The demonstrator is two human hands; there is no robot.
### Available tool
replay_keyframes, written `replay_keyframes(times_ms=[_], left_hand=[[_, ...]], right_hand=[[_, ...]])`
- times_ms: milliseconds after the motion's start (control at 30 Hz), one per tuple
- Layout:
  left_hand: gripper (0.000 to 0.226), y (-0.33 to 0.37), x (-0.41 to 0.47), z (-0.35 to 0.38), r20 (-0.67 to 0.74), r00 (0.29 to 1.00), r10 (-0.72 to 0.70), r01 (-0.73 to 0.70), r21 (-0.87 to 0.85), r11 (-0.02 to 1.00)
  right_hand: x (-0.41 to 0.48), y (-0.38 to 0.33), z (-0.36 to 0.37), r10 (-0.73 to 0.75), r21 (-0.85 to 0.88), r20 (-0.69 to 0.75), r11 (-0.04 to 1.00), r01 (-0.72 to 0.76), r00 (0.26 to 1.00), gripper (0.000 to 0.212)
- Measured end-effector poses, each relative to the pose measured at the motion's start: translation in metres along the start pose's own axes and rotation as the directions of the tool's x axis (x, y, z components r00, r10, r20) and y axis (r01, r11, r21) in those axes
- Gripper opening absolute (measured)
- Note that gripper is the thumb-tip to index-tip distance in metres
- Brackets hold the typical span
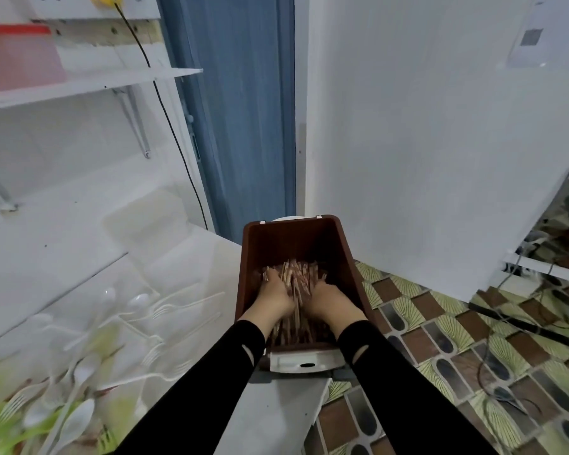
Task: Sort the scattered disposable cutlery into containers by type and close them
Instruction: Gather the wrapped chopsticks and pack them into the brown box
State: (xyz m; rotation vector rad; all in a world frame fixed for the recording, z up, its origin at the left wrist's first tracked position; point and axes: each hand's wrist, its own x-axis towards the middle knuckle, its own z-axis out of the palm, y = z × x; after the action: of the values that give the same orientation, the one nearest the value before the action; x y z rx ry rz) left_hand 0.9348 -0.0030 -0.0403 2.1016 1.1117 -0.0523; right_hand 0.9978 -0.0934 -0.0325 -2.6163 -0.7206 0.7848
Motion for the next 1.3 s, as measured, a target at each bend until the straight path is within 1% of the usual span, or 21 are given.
replay_keyframes(times_ms=[33,100,167,233,300,367,400,467,533,600,667,733,800,867,933,1000,1100,1200,1300], left_hand=[[0.073,0.000,-0.002,0.000,-0.026,1.000,0.017,-0.016,0.032,0.999],[0.074,-0.002,-0.001,0.002,-0.057,0.997,0.053,-0.048,0.080,0.996],[0.077,-0.001,-0.001,0.000,-0.027,0.998,0.057,-0.053,0.123,0.991],[0.076,0.001,0.001,0.000,0.000,0.997,0.073,-0.072,0.172,0.982],[0.067,0.000,0.001,0.001,0.026,0.997,0.075,-0.079,0.224,0.971],[0.060,-0.001,-0.001,0.002,0.036,0.998,0.057,-0.064,0.280,0.958],[0.059,-0.001,0.000,0.003,0.043,0.998,0.052,-0.063,0.300,0.952],[0.057,0.000,-0.002,0.000,0.063,0.996,0.058,-0.076,0.329,0.941],[0.053,0.001,-0.005,-0.003,0.104,0.991,0.081,-0.112,0.344,0.932],[0.050,0.001,-0.005,-0.004,0.136,0.986,0.094,-0.137,0.355,0.925],[0.046,0.001,-0.004,-0.004,0.151,0.984,0.095,-0.147,0.378,0.914],[0.045,0.001,-0.004,-0.004,0.155,0.981,0.116,-0.171,0.417,0.893],[0.051,-0.001,-0.003,-0.002,0.164,0.980,0.116,-0.179,0.450,0.875],[0.054,-0.001,-0.002,0.000,0.155,0.980,0.126,-0.186,0.467,0.865],[0.053,0.001,-0.002,0.000,0.140,0.981,0.136,-0.187,0.470,0.863],[0.048,0.003,0.000,0.000,0.131,0.980,0.153,-0.197,0.479,0.855],[0.040,0.005,-0.002,-0.001,0.123,0.980,0.158,-0.199,0.492,0.848],[0.039,0.004,-0.002,0.001,0.159,0.976,0.149,-0.207,0.467,0.860],[0.040,0.003,0.000,0.001,0.177,0.969,0.171,-0.237,0.479,0.846]], right_hand=[[-0.001,0.001,0.001,-0.001,-0.024,-0.024,1.000,0.001,1.000,0.045],[-0.005,0.002,0.000,-0.017,-0.067,-0.054,0.998,0.013,0.998,0.045],[-0.007,0.002,-0.001,-0.035,-0.092,-0.069,0.995,0.029,0.997,0.048],[-0.007,0.001,-0.003,-0.044,-0.074,-0.075,0.997,0.038,0.996,0.054],[-0.008,-0.002,-0.003,-0.095,-0.059,-0.057,0.994,0.092,0.994,0.047],[-0.008,-0.004,-0.004,-0.143,-0.100,-0.038,0.985,0.139,0.989,0.041],[-0.008,-0.004,-0.004,-0.155,-0.140,-0.017,0.978,0.152,0.988,0.041],[-0.007,-0.004,-0.005,-0.148,-0.230,0.076,0.960,0.161,0.986,0.048],[-0.007,-0.004,-0.006,-0.107,-0.258,0.169,0.955,0.149,0.980,0.058],[-0.004,-0.005,-0.006,-0.088,-0.253,0.193,0.958,0.136,0.977,0.063],[-0.002,-0.007,-0.003,-0.076,-0.255,0.176,0.959,0.120,0.981,0.061],[0.000,-0.007,-0.002,-0.053,-0.259,0.125,0.962,0.084,0.991,0.048],[0.000,-0.005,-0.002,-0.037,-0.280,0.085,0.958,0.060,0.996,0.031],[-0.001,-0.004,-0.002,-0.045,-0.270,0.052,0.961,0.057,0.998,0.026],[-0.002,-0.005,-0.004,-0.089,-0.257,-0.010,0.963,0.084,0.996,0.027],[-0.002,-0.005,-0.004,-0.129,-0.235,-0.061,0.966,0.112,0.990,0.033],[0.002,-0.004,-0.003,-0.087,-0.224,0.005,0.971,0.086,0.996,0.049],[0.005,-0.004,0.000,-0.039,-0.197,0.078,0.979,0.054,0.996,0.047],[0.003,-0.006,0.000,-0.081,-0.154,0.081,0.984,0.093,0.993,0.045]])
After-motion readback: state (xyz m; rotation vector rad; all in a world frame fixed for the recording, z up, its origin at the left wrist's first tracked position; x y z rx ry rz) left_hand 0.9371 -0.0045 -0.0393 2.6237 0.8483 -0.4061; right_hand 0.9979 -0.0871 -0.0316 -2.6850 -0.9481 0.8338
